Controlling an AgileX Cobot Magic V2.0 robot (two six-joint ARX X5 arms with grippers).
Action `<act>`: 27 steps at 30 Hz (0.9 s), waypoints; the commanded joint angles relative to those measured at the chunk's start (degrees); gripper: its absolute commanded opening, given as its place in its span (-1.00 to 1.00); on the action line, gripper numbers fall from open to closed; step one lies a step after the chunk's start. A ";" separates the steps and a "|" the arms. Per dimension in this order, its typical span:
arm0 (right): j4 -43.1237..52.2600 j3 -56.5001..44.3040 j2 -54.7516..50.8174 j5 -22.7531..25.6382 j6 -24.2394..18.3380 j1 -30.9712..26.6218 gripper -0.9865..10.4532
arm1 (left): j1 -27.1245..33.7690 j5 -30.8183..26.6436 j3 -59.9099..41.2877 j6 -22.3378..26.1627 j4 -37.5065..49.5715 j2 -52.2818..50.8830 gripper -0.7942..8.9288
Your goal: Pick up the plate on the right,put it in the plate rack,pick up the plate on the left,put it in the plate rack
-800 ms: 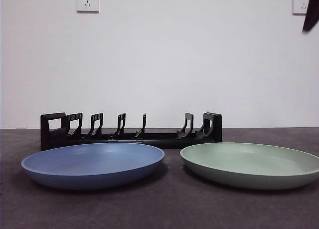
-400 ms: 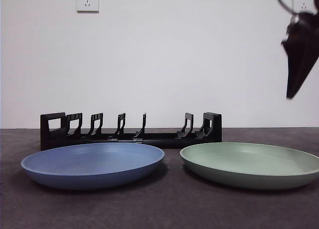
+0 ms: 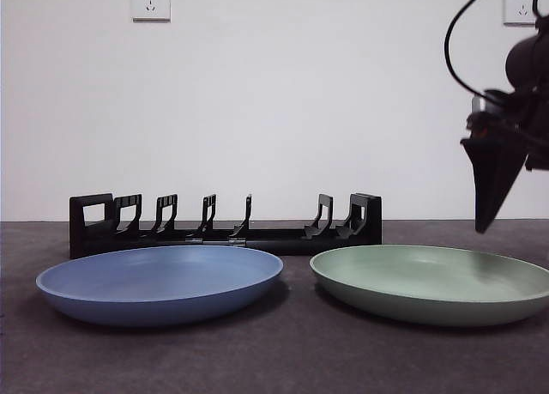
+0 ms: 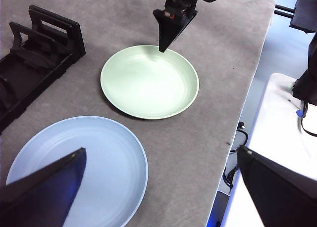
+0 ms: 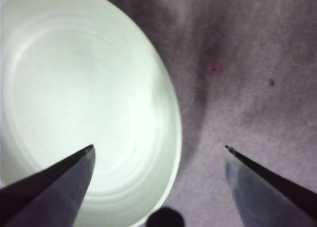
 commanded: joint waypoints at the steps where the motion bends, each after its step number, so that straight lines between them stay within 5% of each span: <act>1: 0.59 0.00 1.51 0.04 0.17 0.13 -0.08 | -0.17 -0.04 0.20 0.72 0.52 -0.02 0.44; 5: 1.44 -0.02 2.84 0.00 0.04 0.44 -0.35 | -0.17 -0.13 0.20 0.72 0.79 -0.02 0.44; 12: 1.66 -0.07 5.31 0.04 0.02 1.16 -0.39 | -0.17 -0.13 0.20 0.72 0.76 0.02 0.44; 18: 2.49 -0.07 5.44 0.04 -0.13 1.20 -0.86 | -0.17 -0.13 0.20 0.72 0.74 0.33 0.44; 27: 2.34 0.13 5.05 0.02 -0.17 1.14 -0.86 | -2.58 -0.15 0.20 4.00 0.83 2.27 0.44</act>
